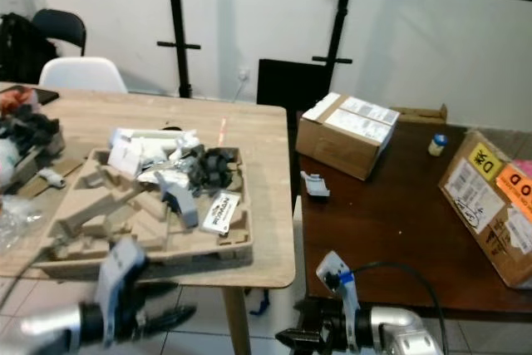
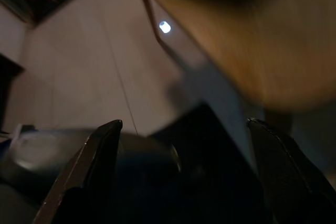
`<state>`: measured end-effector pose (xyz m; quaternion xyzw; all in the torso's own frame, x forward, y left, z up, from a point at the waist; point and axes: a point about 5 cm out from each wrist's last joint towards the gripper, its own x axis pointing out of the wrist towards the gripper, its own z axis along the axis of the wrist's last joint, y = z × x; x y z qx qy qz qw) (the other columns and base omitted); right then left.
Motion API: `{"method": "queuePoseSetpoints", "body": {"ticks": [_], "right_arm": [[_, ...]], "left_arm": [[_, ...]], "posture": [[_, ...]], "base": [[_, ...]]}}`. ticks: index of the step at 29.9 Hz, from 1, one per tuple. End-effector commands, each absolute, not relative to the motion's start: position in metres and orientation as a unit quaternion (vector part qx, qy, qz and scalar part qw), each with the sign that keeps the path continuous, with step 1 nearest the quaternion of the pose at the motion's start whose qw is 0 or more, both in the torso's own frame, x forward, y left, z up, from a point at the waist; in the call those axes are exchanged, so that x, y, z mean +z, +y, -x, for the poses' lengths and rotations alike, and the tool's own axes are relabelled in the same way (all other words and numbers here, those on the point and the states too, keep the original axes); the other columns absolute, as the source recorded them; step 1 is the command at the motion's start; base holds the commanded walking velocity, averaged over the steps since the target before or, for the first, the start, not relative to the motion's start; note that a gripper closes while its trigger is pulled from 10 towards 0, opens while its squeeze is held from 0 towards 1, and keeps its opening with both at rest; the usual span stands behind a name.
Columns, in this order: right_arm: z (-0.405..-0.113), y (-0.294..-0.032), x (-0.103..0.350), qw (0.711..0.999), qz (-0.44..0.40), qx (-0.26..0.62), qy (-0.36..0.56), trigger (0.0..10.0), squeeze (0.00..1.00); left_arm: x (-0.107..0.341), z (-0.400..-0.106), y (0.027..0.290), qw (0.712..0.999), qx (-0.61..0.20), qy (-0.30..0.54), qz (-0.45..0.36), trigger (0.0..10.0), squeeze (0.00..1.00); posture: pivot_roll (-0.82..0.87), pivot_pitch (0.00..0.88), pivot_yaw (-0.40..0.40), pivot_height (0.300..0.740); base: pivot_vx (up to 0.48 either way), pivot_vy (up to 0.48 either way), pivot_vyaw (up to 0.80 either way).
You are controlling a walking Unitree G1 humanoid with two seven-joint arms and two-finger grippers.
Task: Picking trash to rubbish bin
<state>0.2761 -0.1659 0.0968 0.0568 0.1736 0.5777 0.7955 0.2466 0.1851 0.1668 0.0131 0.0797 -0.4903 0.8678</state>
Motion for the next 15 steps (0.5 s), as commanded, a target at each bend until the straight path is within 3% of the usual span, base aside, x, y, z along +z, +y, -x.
{"method": "queuePoseSetpoints", "body": {"ticks": [1, 6, 9, 10, 12, 13, 14, 15], "right_arm": [[-0.278, -0.161, 0.128, 0.779, -0.076, 0.61, 0.122, 10.0, 0.0], [-0.284, -0.159, 0.158, 0.785, -0.103, 0.608, 0.068, 10.0, 0.0], [-0.302, -0.16, 0.193, 0.818, -0.117, 0.563, -0.013, 10.0, 0.0], [-0.302, -0.16, 0.193, 0.818, -0.117, 0.563, -0.013, 10.0, 0.0], [-0.316, -0.159, 0.209, 0.849, -0.096, 0.517, -0.045, 10.0, 0.0], [-0.316, -0.159, 0.209, 0.849, -0.096, 0.517, -0.045, 10.0, 0.0], [-0.324, -0.155, 0.217, 0.868, -0.082, 0.488, -0.054, 10.0, 0.0], [-0.326, -0.154, 0.219, 0.871, -0.081, 0.481, -0.054, 10.0, 0.0]], "left_arm": [[0.196, -0.246, 0.181, 0.861, -0.508, 0.032, -0.009, 10.0, 0.0], [0.219, -0.256, 0.178, 0.869, -0.493, -0.02, -0.013, 10.0, 0.0], [0.238, -0.292, 0.183, 0.919, -0.386, -0.043, -0.069, 10.0, 0.0], [0.238, -0.292, 0.183, 0.919, -0.386, -0.043, -0.069, 10.0, 0.0], [0.237, -0.319, 0.192, 0.952, -0.282, -0.018, -0.119, 10.0, 0.0], [0.237, -0.319, 0.192, 0.952, -0.282, -0.018, -0.119, 10.0, 0.0], [0.236, -0.334, 0.2, 0.969, -0.217, -0.011, -0.113, 10.0, 0.74], [0.235, -0.339, 0.202, 0.974, -0.2, -0.011, -0.105, 10.0, 0.74]], "posture": [[0.05, 0.051, -0.075, 0.74], [0.05, 0.048, -0.074, 0.74], [0.05, 0.046, -0.075, 0.74], [0.05, 0.046, -0.075, 0.74], [0.06, 0.044, -0.075, 0.74], [0.06, 0.044, -0.075, 0.74], [0.05, 0.044, -0.072, 0.74], [0.05, 0.044, -0.071, 0.74]], "base": [[0.0, 0.0, 0.0], [0.0, 0.0, 0.0], [0.0, 0.0, 0.0], [0.0, 0.0, 0.0], [0.0, 0.0, 0.0], [0.0, 0.0, 0.0], [0.0, 0.0, 0.0], [0.0, 0.0, 0.0]]}}
